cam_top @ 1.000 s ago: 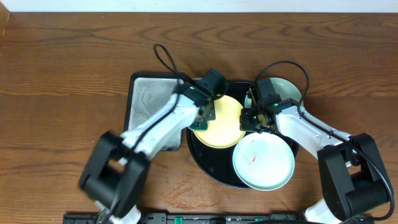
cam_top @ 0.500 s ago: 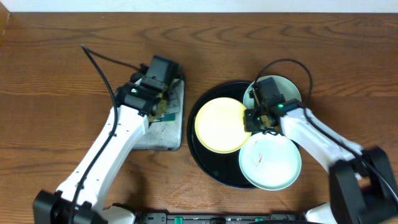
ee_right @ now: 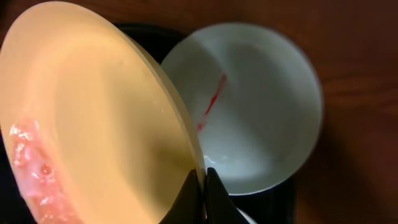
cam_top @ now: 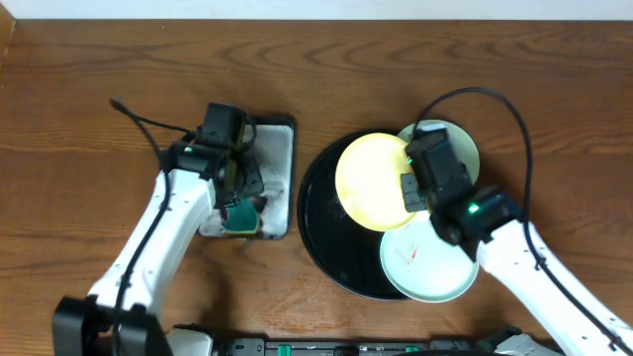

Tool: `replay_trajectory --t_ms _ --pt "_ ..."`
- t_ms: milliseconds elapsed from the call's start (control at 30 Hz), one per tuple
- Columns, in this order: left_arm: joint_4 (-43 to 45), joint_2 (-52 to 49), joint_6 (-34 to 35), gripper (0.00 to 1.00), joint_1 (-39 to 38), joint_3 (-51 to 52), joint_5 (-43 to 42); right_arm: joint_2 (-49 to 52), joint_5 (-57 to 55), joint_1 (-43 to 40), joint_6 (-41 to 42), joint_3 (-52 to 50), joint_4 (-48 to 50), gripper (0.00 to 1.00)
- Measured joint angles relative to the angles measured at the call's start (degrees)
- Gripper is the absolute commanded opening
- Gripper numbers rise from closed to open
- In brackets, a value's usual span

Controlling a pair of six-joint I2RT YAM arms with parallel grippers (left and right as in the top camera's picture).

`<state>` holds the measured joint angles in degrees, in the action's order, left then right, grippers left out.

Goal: Clean dirty plates on tray and stack at the side
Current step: 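Return the sponge to the basin with the left gripper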

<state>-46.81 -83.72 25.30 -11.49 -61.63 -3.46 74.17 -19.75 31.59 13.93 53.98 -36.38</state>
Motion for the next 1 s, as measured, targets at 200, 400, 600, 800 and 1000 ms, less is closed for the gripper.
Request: replay_trajectory --t_ms 200,400,600,800,1000 --pt "-2.34 9.05 -1.05 0.66 0.09 0.0 -1.84 -0.09 -15.67 10.47 -3.82 -0.07 0.59 0.01" --pt "-6.51 17.81 -1.36 0.73 0.09 -0.02 -2.38 -0.09 -28.0 18.49 -5.77 -0.07 1.31 0.01" --pt "-8.33 22.27 -1.38 0.81 0.09 -0.02 -2.4 -0.09 -35.78 23.85 -8.55 -0.07 1.6 0.01" --pt "-8.31 22.23 -1.38 0.82 0.09 -0.02 -2.43 -0.09 -41.81 29.42 -11.96 -0.07 1.88 0.01" --pt "-8.31 22.18 -1.38 0.82 0.09 -0.02 -2.4 -0.09 -45.64 32.72 -13.4 -0.07 3.76 0.01"
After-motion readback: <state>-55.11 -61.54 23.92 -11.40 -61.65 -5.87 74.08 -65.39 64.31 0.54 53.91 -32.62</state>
